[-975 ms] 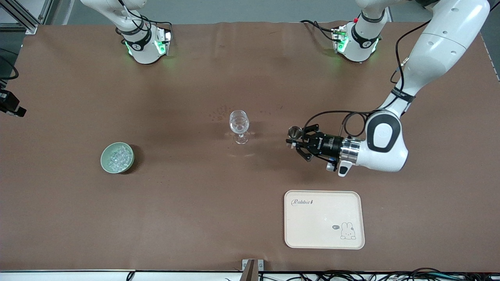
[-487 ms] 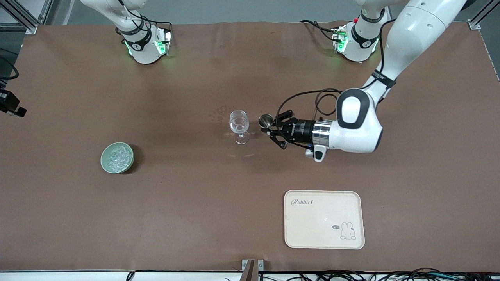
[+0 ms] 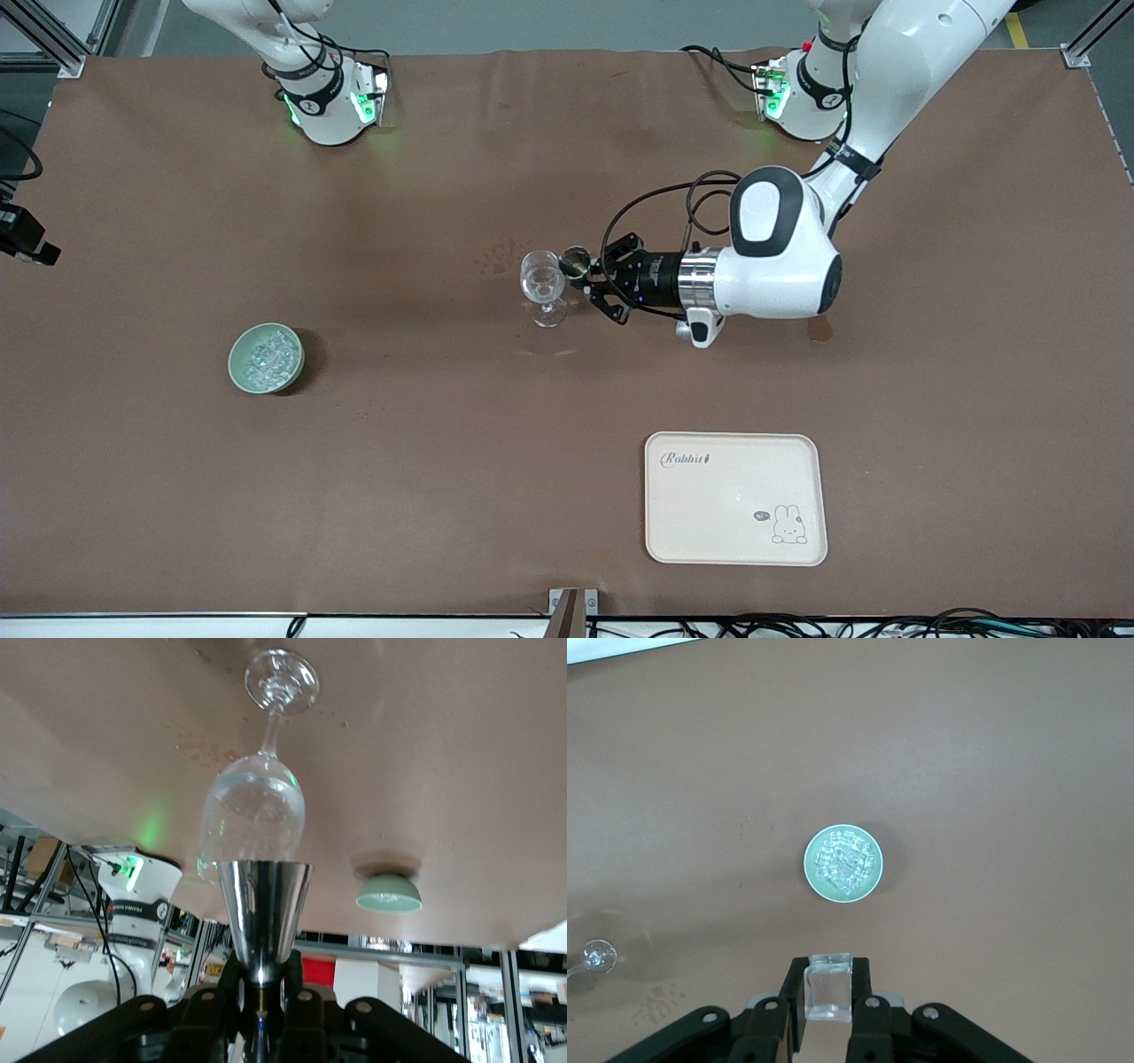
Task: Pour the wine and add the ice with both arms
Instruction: 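Carry the silver jigger with the left gripper over the wine glass, then tilt the jigger over the glass rim with the left gripper to pour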
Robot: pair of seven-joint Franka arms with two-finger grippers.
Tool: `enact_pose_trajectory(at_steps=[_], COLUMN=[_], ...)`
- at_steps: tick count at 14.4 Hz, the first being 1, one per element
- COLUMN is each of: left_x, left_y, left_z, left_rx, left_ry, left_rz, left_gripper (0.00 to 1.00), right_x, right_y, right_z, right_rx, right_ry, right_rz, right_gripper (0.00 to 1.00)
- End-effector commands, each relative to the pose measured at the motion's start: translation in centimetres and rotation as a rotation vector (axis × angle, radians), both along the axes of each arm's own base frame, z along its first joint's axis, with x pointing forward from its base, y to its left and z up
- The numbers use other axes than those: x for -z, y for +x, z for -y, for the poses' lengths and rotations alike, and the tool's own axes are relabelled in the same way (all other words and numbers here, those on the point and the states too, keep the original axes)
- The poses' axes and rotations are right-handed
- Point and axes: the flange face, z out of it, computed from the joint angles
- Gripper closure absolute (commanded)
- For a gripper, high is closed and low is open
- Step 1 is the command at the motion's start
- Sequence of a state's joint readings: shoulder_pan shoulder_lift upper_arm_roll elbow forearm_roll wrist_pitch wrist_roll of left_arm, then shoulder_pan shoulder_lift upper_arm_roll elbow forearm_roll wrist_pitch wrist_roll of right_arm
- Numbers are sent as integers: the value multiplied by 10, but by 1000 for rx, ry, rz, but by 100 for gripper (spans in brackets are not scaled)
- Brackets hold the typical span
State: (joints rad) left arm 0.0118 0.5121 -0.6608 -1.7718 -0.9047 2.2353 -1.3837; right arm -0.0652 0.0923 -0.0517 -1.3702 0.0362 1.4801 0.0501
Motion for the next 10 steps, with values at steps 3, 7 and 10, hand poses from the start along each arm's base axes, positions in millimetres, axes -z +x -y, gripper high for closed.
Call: enact_pose_trajectory(at_steps=[3, 7, 10], left_x=[-6, -3, -5], left_y=[-16, -16, -21], left_z=[17, 22, 26], left_rx=[-19, -39, -41], left_ry=[60, 138, 188], left_rz=[5, 30, 24], left_gripper=[99, 99, 99], right_x=[-1, -1, -1], right_y=[0, 0, 0], right_z=[-1, -2, -2], right_rx=[-1, 0, 0], right_ry=[14, 14, 14], right_rz=[4, 4, 4], right_gripper=[98, 98, 98])
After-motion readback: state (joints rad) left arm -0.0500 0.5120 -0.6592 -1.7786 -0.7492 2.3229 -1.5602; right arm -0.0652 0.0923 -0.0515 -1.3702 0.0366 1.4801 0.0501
